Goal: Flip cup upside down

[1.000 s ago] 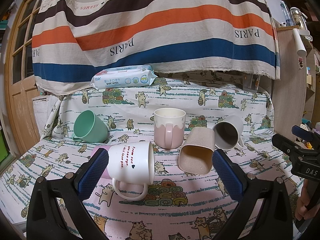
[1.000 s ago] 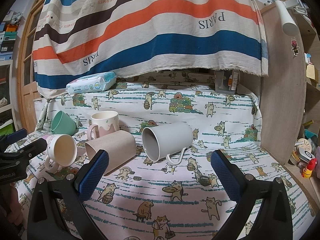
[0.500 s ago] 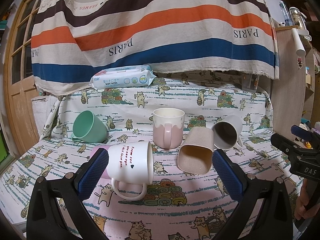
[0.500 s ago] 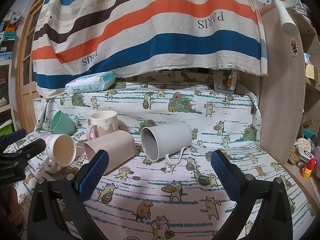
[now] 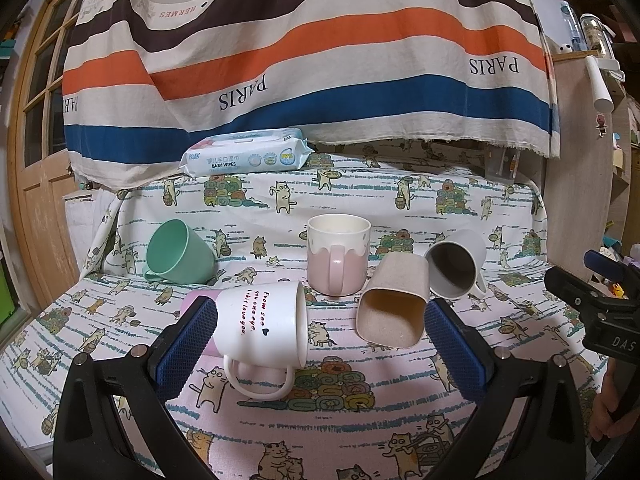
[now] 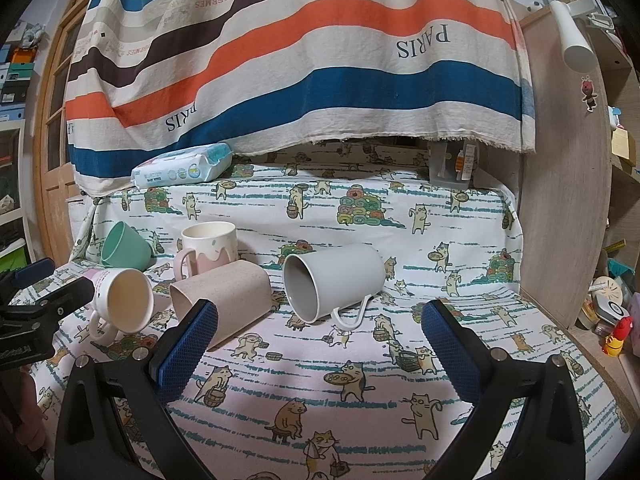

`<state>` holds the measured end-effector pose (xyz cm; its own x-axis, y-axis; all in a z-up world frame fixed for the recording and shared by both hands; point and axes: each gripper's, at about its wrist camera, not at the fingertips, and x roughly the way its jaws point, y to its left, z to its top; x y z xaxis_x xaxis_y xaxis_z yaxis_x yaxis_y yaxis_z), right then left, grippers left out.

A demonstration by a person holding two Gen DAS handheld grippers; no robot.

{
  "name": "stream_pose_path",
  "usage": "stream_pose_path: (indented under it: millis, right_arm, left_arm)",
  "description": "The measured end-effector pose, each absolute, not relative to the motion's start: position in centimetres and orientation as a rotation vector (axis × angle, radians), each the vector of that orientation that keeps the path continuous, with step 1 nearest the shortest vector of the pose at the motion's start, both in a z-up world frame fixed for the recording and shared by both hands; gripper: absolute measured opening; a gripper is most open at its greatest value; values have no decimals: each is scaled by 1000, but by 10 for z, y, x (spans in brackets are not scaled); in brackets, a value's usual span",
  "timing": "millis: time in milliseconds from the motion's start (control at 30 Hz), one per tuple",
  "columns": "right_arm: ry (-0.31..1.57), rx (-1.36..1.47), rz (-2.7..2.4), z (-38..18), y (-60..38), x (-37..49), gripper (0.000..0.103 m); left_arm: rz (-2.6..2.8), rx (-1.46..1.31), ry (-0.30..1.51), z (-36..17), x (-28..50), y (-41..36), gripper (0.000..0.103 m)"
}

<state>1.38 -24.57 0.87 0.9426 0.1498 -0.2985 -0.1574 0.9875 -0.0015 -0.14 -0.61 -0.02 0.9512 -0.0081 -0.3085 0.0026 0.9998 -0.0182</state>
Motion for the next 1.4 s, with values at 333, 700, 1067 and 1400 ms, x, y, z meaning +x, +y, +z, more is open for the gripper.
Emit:
stream_pose_path:
  millis: [333,700,1067,1400]
  right_arm:
    - [302,-26,156,9,-246,13,103]
    - [303,-26,153,9,-245,14,103]
    - [303,-24,145,10,-246,11,103]
    - [345,29,108,9,-257,13,103]
  left_arm:
    - [-6,-16,312,0,-1,-5,103]
    - [-8,-16,314,-1,-1,-5,103]
    - [16,58,233,12,-25,-9,103]
    - [-97,37,339,43,-6,-19,103]
